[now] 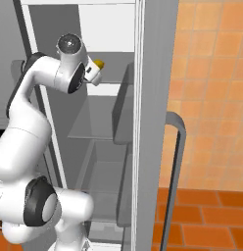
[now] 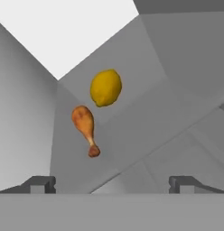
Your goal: Place one lemon and one chicken drumstick in each tupperware on the nearby counter, to pack two identical lunches.
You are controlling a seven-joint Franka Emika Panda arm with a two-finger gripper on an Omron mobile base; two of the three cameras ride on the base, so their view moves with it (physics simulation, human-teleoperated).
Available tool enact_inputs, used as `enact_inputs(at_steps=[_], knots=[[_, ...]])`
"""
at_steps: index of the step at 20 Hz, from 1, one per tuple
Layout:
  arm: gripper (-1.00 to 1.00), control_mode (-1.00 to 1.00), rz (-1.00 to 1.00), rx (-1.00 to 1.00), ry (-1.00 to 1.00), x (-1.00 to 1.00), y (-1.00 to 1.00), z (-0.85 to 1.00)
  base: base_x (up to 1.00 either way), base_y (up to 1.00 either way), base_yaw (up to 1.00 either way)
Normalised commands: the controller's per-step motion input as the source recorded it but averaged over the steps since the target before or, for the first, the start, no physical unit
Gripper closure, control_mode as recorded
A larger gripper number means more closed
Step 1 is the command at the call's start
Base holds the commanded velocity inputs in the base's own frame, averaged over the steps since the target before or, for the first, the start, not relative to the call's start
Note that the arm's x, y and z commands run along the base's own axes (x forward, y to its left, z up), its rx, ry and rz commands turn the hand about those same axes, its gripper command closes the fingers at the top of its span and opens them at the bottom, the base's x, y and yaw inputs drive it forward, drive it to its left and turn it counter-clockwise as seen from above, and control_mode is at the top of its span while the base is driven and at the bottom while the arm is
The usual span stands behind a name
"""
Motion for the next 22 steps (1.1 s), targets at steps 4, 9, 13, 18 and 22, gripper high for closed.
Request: enact_inputs(at_steps=[4,9,13,18,22], knots=[[-1.00,-1.00,0.00,0.00,0.09,0.48,-0.06,-0.01,0.00,0.00,0.00],[-1.00,-1.00,0.00,0.00,0.05,0.48,-0.05,-0.02,0.00,0.00,0.00],[-1.00,-1.00,0.00,0.00,0.04,0.61,0.00,-0.21,0.00,0.00,0.00],[-1.00,-1.00,0.00,0.00,0.05,0.65,0.00,-0.15,0.00,0.00,0.00],[-1.00,-1.00,0.00,0.00,0.04,0.63,0.00,-0.12,0.00,0.00,0.00]])
